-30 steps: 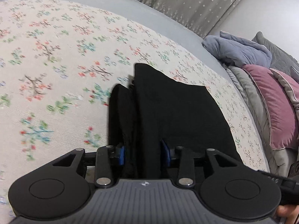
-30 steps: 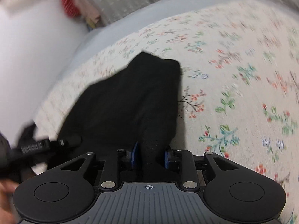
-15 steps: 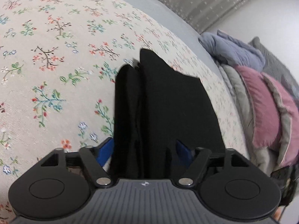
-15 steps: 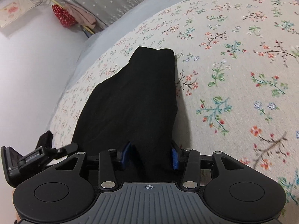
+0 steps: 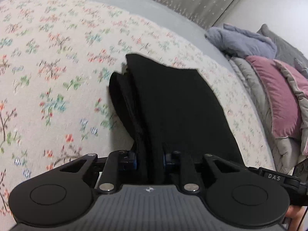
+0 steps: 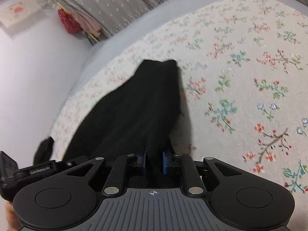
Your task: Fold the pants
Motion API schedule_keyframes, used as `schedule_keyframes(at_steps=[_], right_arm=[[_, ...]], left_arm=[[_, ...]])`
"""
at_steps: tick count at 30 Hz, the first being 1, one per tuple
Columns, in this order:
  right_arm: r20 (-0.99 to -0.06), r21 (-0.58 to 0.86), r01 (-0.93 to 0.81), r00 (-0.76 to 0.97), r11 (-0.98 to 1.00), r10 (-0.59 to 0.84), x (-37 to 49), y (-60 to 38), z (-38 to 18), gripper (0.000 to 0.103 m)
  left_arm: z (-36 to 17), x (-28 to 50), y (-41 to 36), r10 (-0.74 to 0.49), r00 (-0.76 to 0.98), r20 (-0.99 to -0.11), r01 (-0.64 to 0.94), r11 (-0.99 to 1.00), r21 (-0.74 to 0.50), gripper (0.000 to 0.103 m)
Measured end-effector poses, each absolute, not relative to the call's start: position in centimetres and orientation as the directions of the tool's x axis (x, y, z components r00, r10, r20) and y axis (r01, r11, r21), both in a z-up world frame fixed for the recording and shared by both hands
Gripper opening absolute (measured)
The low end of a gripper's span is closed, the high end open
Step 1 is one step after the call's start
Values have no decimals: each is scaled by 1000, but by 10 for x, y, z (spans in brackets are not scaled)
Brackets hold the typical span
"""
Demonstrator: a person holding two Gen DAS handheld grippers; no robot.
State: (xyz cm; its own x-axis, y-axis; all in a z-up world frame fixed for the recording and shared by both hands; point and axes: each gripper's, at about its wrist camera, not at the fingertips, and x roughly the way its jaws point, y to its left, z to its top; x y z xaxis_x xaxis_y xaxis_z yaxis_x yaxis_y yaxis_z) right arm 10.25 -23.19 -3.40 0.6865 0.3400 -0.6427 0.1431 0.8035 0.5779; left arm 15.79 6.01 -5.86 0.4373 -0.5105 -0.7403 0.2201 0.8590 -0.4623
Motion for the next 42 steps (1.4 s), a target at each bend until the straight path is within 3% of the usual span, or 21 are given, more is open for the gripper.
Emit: schedule_keyframes(at_steps=[5,13,17,21,27,35,38,40,42], right_arm=[[-693,524,139,644,841,325,108,-226,-40,20],[-679,530,135,658,837,324,100,-225,-33,18],[-710,457,114,644,882,285,106,-218,-35,22],[-717,397,106,656,912,236,102,-211,-28,28],[-680,297,82,718,951,151,89,-203,-8,31],[-603,266,0,781,964,166,66,-183,15,31],[-587,253,-8,794,967,160,52,-176,20,42],[-582,252,-6,798,968,157,45,-171,24,43],[-568,230,14,814,973,123,37,-164,28,43]], left_arm=[[-68,163,62,-503,431,-749,215,864,-456,35],[-62,156,59,-488,450,-748,254,873,-417,34],[-58,153,55,-450,478,-755,305,891,-338,50],[-43,145,57,-393,554,-734,321,914,-247,51],[-37,141,62,-337,597,-728,286,937,-200,48],[-23,122,68,-244,654,-716,192,969,-155,48],[-9,103,66,-238,683,-690,180,971,-156,48],[1,84,60,-237,710,-663,182,972,-152,50],[8,66,53,-235,728,-644,188,972,-142,58]])
